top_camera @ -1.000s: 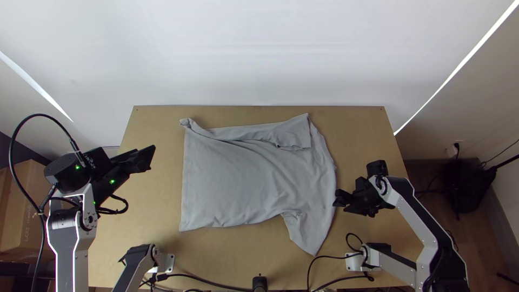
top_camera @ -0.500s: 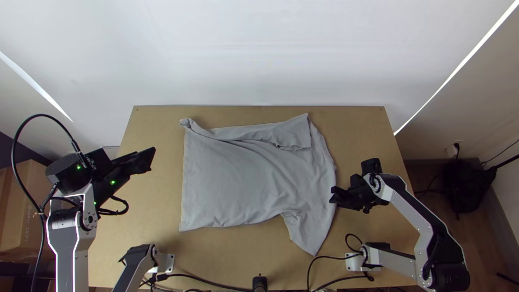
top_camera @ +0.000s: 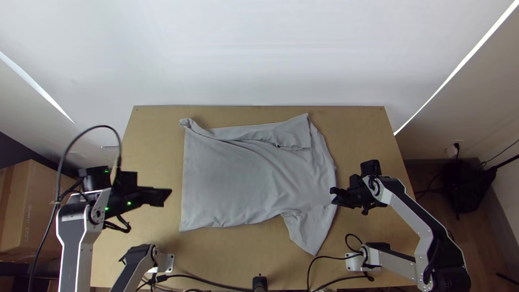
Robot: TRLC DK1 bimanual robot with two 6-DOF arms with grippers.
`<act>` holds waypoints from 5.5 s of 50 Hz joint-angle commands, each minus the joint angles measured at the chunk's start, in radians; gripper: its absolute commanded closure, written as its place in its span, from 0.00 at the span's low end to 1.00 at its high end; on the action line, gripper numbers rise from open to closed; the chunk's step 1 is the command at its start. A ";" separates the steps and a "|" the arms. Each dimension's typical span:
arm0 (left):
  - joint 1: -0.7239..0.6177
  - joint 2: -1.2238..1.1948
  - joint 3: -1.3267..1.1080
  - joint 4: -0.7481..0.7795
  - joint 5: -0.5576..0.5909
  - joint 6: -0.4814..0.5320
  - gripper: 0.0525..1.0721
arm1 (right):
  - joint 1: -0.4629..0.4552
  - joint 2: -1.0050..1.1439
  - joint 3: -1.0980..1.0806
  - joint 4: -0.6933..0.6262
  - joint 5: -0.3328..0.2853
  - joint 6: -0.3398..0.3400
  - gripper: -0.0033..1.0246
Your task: Fold the t-shirt
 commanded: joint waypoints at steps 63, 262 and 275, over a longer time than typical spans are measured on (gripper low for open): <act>-0.540 0.577 -0.198 0.008 -0.287 0.121 0.36 | -0.019 -0.131 0.048 -0.060 0.010 0.107 0.97; -0.077 -0.006 -0.176 0.706 -0.207 -0.367 0.98 | 0.135 -0.526 0.123 0.351 0.237 0.278 0.98; -0.054 0.288 -0.119 0.855 -0.207 -0.342 0.98 | 0.135 -0.207 0.170 0.449 0.260 0.264 0.98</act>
